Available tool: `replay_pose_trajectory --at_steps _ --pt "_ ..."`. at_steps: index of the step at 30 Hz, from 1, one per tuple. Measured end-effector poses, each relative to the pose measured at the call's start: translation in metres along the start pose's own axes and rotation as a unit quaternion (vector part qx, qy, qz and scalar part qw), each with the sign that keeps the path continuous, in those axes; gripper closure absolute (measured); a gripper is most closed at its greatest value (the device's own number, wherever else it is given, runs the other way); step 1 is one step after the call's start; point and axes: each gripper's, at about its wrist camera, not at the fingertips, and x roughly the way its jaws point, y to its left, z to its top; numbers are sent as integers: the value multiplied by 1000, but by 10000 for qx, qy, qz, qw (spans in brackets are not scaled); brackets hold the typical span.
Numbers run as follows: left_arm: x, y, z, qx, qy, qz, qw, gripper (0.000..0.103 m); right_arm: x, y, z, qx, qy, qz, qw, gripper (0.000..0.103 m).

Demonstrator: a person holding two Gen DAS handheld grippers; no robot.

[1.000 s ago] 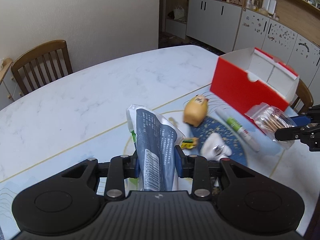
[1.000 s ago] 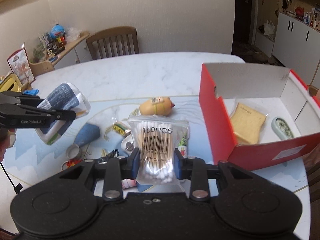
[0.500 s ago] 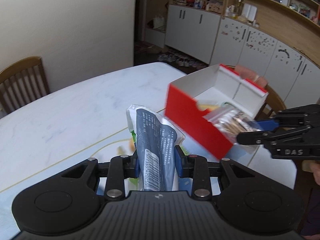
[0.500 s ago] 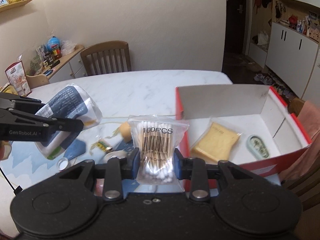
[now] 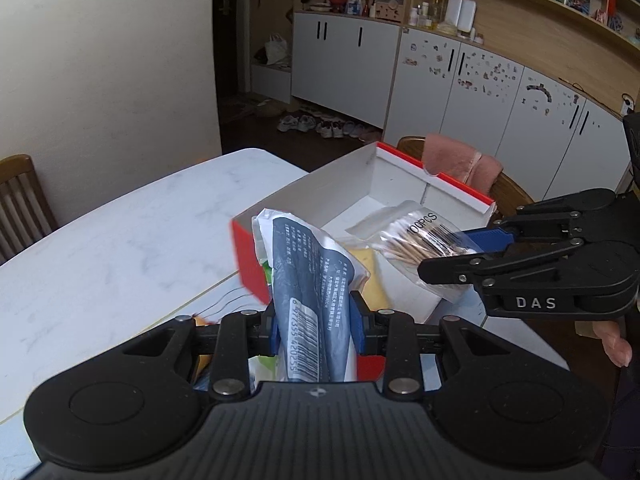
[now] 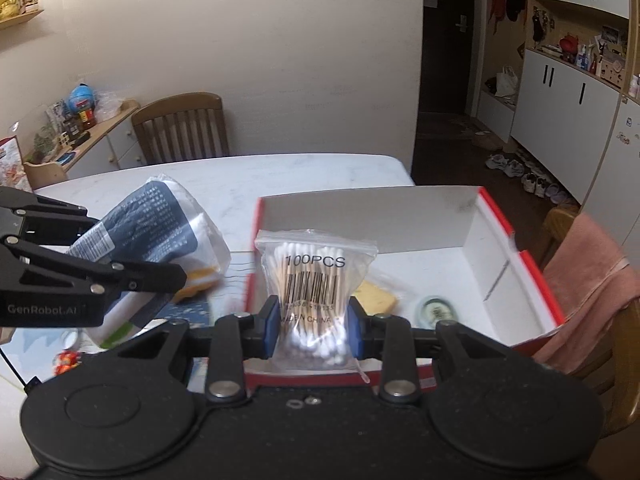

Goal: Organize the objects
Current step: 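Carry the blue bag and cotton swab bag over the red shoebox, then lower both bags into the shoebox and open both grippers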

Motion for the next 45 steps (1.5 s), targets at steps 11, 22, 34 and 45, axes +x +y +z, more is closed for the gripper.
replay_pose_trajectory --at_steps 11,22,34,45 --pt "58 -42 30 229 251 -19 9994 72 23 -66 6 122 117 -212 9996 71" --pt "121 -64 50 351 725 90 9967 72 66 -101 14 70 515 -304 9982 71" --pt "182 -56 54 -1 1442 376 9888 72 111 -104 7 -374 1029 -329 9934 71" --pt "205 -46 55 -274 1715 331 9843 72 132 -103 3 -621 1324 -398 9885 70"
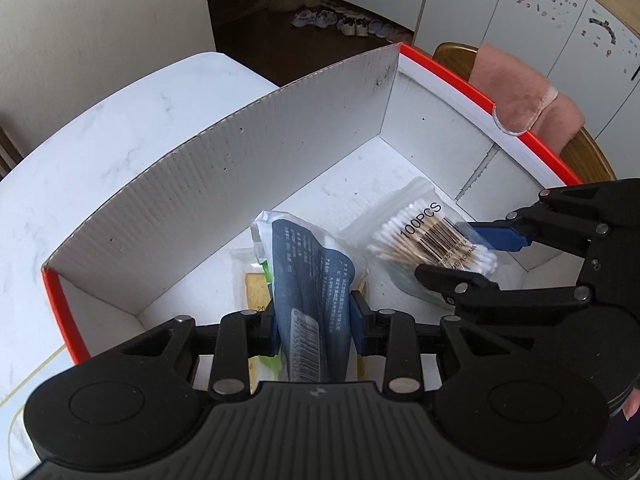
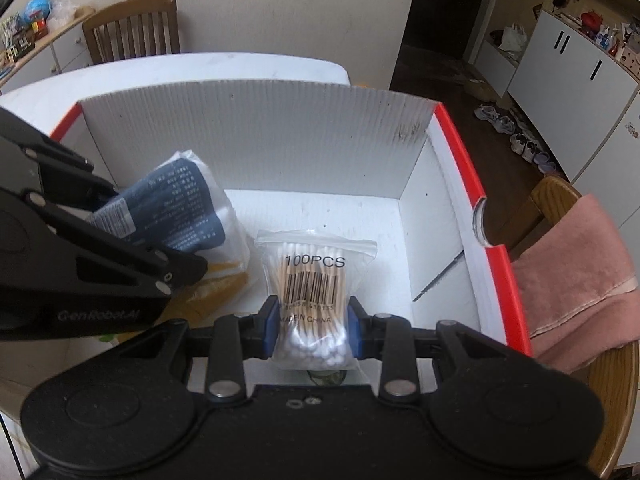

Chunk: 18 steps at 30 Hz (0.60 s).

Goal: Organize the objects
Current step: 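Lower both bags into the shoebox and open both grippers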

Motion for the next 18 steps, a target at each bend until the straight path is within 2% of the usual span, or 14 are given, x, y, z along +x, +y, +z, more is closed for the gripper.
replay_pose_trajectory --at_steps 2,8,18 --pt "0 -1 1 62 2 14 10000 71 4 -1 0 -11 69 9 10000 70" --pt "2 -5 2 178 -19 75 9998 62 9 0 -2 -129 147 36 9998 70" --pt "-3 0 -1 180 -38 58 9998 39 3 3 -7 -268 123 106 9995 64"
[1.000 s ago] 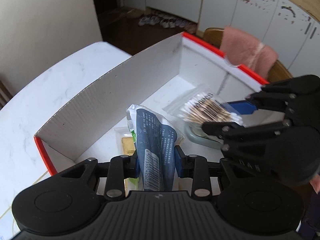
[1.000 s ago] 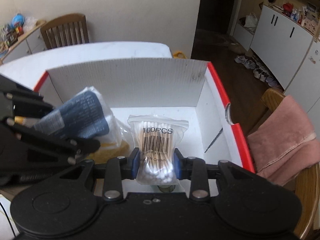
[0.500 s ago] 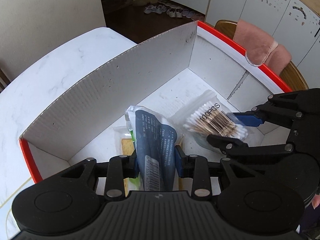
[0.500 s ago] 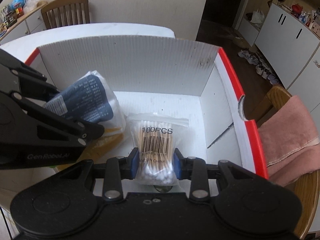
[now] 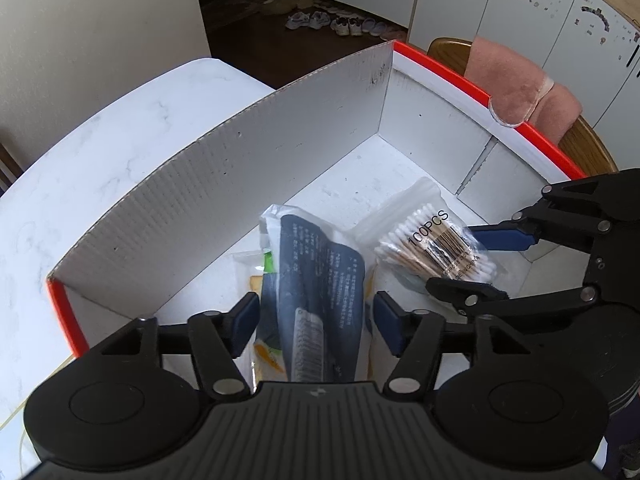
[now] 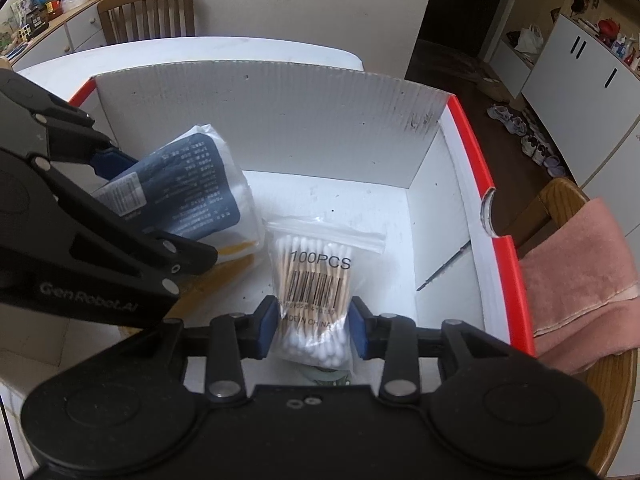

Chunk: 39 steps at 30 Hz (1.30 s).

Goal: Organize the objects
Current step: 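Lower both bags into the shoebox and open both grippers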

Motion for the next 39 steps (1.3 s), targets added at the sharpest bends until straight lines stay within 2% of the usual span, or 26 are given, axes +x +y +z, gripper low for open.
replay_pose_trajectory --at_steps 4,13,23,35,37,39 --pt "-7 1 -3 12 -74 -12 10000 38 -8 -2 -2 35 -126 24 9999 42" --pt "-39 4 -10 72 -466 5 9989 38 -36 -7 3 201 -376 80 9991 41" --pt "-87 14 -26 115 -1010 -9 9948 38 -79 5 -7 373 -733 111 9965 39" --pt "-147 34 -65 87 -1437 -137 9895 37 -125 54 -16 561 -1100 223 9921 37" --pt "-156 39 -74 102 -1479 -163 9888 30 -131 65 -18 574 -1143 250 9915 35" --pt "-165 43 -85 174 -1561 -108 9875 30 -136 78 -19 586 -1187 268 9908 29"
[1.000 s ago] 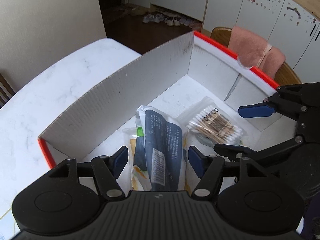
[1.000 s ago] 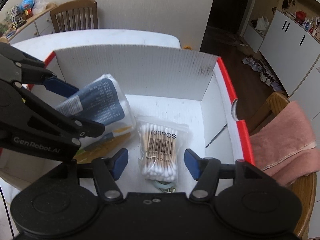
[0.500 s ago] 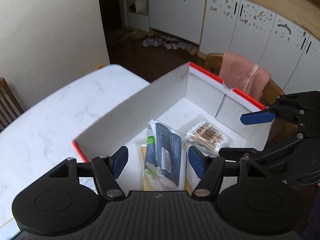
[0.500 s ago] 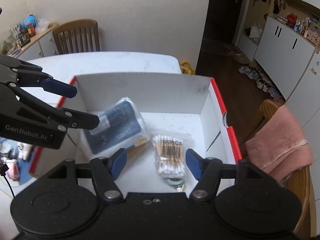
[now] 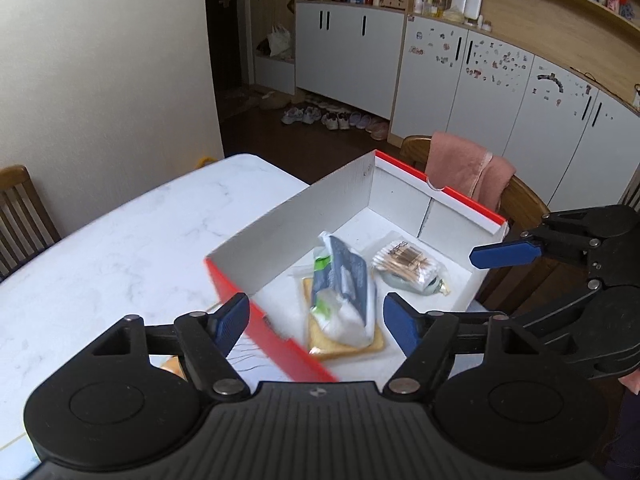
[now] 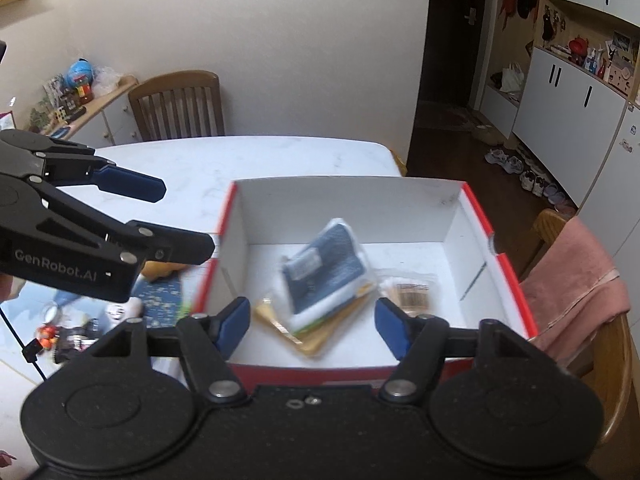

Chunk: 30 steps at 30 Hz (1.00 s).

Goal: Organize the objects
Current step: 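Lower both bags into the shoebox and open both grippers, then move both grippers back toward the remaining items on the table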

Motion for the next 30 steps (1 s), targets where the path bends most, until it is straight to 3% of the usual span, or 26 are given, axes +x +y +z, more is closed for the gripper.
replay_pose_trajectory --at_steps 8,23,27,30 --pt "-39 26 -30 -115 -82 -43 9999 27 -13 48 -7 88 -122 111 9998 25" --pt "-97 104 -87 -797 -339 165 9961 18 -13 126 -18 115 -126 239 9996 7" --pt "-102 129 -105 -1049 -266 275 9937 3 -6 145 -22 9 -70 213 9997 7" --pt "-103 145 -122 -1133 -235 414 9924 2 1 157 -27 -54 15 245 9997 7"
